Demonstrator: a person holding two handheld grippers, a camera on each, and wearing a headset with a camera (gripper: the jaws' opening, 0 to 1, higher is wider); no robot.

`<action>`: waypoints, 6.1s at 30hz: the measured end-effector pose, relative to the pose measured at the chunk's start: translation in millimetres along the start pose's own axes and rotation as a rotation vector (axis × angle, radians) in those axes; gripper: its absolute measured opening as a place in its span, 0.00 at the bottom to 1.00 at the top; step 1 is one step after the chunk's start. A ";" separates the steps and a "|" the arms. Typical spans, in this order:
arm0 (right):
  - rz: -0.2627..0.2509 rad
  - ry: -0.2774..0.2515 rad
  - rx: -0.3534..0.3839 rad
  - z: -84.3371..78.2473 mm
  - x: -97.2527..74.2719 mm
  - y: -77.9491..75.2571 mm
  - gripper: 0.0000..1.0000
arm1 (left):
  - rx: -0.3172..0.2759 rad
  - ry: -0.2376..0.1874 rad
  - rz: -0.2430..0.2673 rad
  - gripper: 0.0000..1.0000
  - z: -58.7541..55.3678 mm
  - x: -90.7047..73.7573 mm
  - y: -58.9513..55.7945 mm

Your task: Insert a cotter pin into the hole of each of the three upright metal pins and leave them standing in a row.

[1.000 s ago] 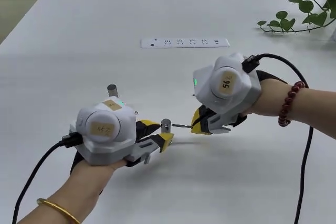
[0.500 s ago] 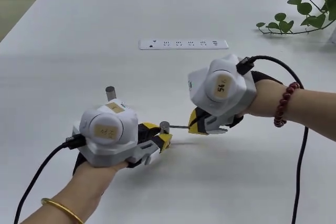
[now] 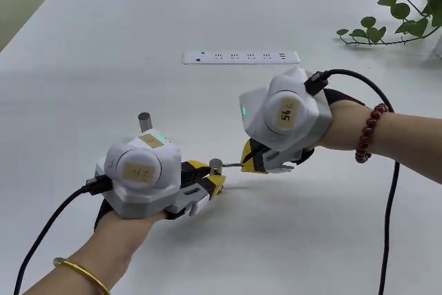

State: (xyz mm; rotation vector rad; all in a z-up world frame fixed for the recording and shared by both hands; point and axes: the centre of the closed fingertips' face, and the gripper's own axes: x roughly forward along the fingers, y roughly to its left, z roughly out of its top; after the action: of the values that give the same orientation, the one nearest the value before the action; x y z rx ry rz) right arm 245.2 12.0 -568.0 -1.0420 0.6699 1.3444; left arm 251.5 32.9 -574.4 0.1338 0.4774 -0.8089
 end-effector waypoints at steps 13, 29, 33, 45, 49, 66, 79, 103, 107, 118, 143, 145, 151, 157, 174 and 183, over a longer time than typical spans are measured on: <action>0.002 -0.006 0.020 9.8 6.1 -0.4 0.00 | -0.033 0.015 0.030 0.11 -7.1 2.5 1.8; -0.005 -0.036 0.075 19.8 12.0 -0.2 0.00 | -0.074 0.011 0.074 0.11 -12.2 1.8 2.7; -0.016 -0.056 0.102 21.2 10.6 0.3 0.00 | -0.074 0.010 0.073 0.11 -12.7 2.0 2.8; -0.033 -0.062 0.142 12.1 -3.5 1.9 0.02 | -0.073 0.008 0.078 0.11 -12.6 1.7 2.4; -0.031 -0.064 0.138 12.1 -3.5 2.7 0.00 | -0.073 0.009 0.080 0.11 -12.7 1.6 2.5; -0.028 -0.082 0.142 18.4 0.2 0.7 0.00 | -0.085 0.009 0.078 0.11 -12.8 1.6 2.6; -0.028 -0.100 0.151 22.6 2.1 -0.5 0.00 | -0.083 0.011 0.082 0.11 -12.7 1.8 2.5; -0.004 -0.187 0.284 34.9 5.3 -4.1 0.13 | -0.081 0.027 0.057 0.26 -20.0 -18.6 2.3; 0.007 -0.200 0.311 37.2 9.4 -2.7 0.13 | -0.085 0.029 0.054 0.29 -19.3 -24.4 3.1; 0.008 -0.207 0.348 34.3 19.6 -2.5 0.11 | -0.093 -0.001 0.053 0.36 -8.5 -45.0 3.3; 0.033 -0.226 0.342 34.4 20.7 -0.8 0.08 | -0.126 -0.070 0.069 0.52 11.0 -83.9 3.7; 0.037 -0.235 0.343 34.3 20.3 -0.1 0.08 | -0.123 -0.068 0.072 0.55 10.6 -85.9 4.6; 0.040 -0.244 0.337 33.9 18.4 -0.8 0.08 | -0.095 -0.083 0.078 0.64 13.2 -90.4 5.7; 0.029 -0.237 0.328 32.7 17.1 -7.4 0.08 | -0.091 -0.094 0.075 0.70 14.6 -92.2 5.2; 0.025 -0.221 0.323 31.8 18.5 -24.4 0.08 | -0.081 -0.111 0.066 0.86 13.5 -92.7 6.9; 0.041 -0.224 0.312 31.8 18.5 -28.3 0.08 | -0.092 -0.126 0.065 0.90 13.6 -92.2 7.4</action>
State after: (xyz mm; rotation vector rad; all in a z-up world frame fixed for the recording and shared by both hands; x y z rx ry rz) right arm 270.2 51.0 -564.7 -0.6211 0.7077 1.3174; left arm 207.2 95.2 -520.5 0.0125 0.3888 -0.7255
